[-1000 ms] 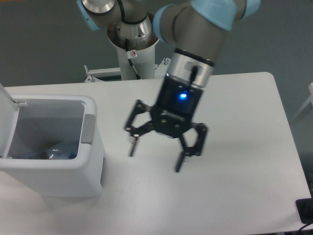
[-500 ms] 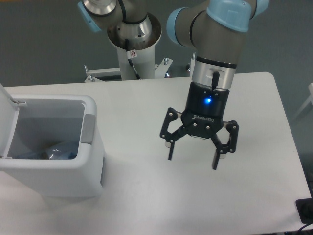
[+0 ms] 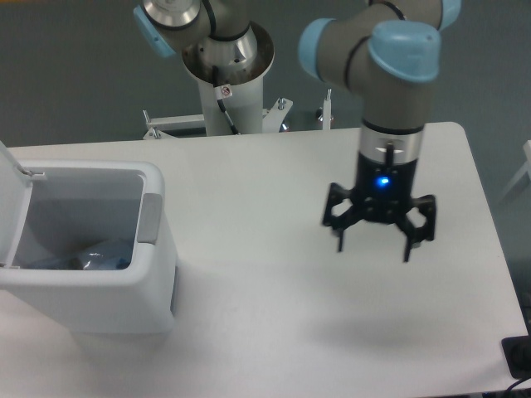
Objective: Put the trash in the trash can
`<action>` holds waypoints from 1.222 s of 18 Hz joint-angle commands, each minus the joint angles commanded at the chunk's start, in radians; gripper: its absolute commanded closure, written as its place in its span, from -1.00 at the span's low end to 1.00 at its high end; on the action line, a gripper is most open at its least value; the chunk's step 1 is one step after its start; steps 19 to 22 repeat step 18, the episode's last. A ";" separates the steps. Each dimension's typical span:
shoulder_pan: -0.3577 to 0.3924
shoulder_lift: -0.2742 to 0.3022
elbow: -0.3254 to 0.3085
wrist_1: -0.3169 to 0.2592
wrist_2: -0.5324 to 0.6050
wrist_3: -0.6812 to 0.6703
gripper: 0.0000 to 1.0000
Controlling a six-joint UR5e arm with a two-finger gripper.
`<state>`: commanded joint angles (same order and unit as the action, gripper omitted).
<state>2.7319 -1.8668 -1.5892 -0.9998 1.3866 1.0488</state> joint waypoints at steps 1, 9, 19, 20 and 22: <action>0.011 -0.009 0.008 -0.031 0.014 0.043 -1.00; -0.044 -0.060 0.052 -0.166 0.235 0.275 -1.00; -0.047 -0.058 0.045 -0.161 0.241 0.281 -1.00; -0.047 -0.058 0.045 -0.161 0.241 0.281 -1.00; -0.047 -0.058 0.045 -0.161 0.241 0.281 -1.00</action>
